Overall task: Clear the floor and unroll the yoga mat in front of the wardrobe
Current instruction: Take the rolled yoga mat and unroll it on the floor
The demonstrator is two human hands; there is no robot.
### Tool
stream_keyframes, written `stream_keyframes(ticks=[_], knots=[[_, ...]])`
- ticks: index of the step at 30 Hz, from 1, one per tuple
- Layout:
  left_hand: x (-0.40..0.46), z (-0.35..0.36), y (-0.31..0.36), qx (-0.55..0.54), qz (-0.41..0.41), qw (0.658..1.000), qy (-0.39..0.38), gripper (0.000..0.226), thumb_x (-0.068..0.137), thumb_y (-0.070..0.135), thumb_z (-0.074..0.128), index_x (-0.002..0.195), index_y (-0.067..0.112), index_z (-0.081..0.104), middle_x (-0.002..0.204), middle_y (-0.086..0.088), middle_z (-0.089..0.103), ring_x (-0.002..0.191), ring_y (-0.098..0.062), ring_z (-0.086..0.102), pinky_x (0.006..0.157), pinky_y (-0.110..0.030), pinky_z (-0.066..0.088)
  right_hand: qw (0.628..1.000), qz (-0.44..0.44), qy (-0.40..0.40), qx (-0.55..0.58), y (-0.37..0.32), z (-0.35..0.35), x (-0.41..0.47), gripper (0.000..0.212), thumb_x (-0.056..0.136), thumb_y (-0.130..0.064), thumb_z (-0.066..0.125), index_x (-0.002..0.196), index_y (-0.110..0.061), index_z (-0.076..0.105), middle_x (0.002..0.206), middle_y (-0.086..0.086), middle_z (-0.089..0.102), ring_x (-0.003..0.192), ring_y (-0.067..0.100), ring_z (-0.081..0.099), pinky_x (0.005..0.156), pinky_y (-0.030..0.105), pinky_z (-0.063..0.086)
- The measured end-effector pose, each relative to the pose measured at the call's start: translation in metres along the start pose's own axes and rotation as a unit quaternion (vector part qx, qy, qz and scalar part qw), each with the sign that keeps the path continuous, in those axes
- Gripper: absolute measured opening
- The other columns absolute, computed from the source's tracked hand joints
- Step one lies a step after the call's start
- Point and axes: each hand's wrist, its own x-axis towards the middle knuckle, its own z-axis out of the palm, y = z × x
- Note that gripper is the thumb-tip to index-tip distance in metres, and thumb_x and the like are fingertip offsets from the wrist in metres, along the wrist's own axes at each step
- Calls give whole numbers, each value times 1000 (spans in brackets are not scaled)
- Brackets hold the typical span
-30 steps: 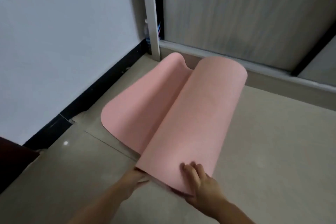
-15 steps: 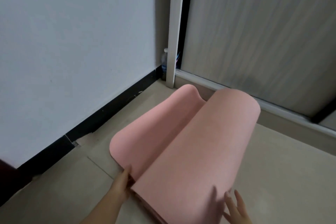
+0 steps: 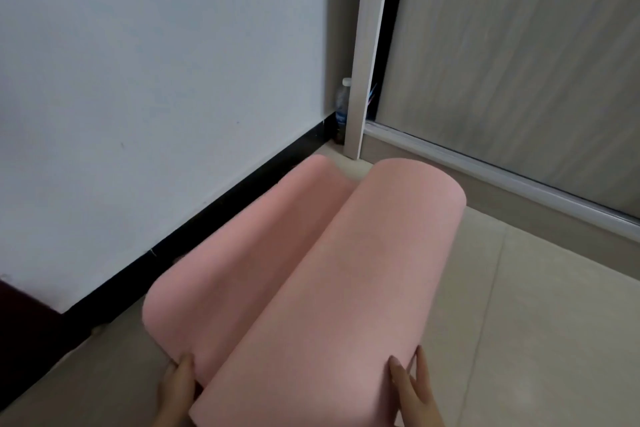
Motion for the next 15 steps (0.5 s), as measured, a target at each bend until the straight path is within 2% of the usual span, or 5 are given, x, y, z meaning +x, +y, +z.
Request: stream_keyframes(ticks=[3, 5, 7, 10, 15], knots=[[1, -7, 2, 50, -15, 998, 27, 46, 87, 21, 61, 104, -22, 62, 116, -39, 61, 107, -45, 60, 85, -46, 44, 998, -36, 55, -22, 36, -50, -4, 65, 92, -11, 60, 149, -22, 31, 122, 17, 61, 109, 27, 57, 110, 38, 35], [-1, -10, 13, 65, 83, 993, 61, 36, 79, 20, 69, 92, -13, 63, 101, -33, 65, 97, -43, 63, 84, -46, 47, 997, -48, 52, -40, 41, -48, -2, 63, 92, -8, 60, 148, -21, 35, 110, 17, 59, 109, 30, 58, 112, 46, 36], [-8, 1, 29, 89, 175, 979, -55, 17, 90, 18, 63, 93, 1, 61, 98, -23, 65, 97, -38, 62, 83, -41, 47, 998, -37, 52, -11, 42, -56, 2, 60, 93, -16, 59, 146, -29, 35, 121, 10, 54, 123, 33, 53, 107, 51, 39], [-35, 29, 58, 147, 158, 928, -303, 19, 98, 32, 48, 95, 21, 63, 97, -1, 68, 92, -20, 62, 72, -23, 46, 997, -42, 58, -16, 34, -78, 5, 54, 97, -30, 50, 146, -39, 30, 133, -1, 47, 132, 30, 44, 101, 53, 40], [-92, 58, 73, 168, 202, 888, -379, 23, 98, 29, 49, 83, 21, 65, 82, 0, 69, 75, -12, 65, 65, -20, 50, 995, -41, 94, -18, 16, -125, 9, 43, 100, -38, 39, 142, -31, 40, 143, 4, 46, 116, 26, 51, 96, 47, 41]])
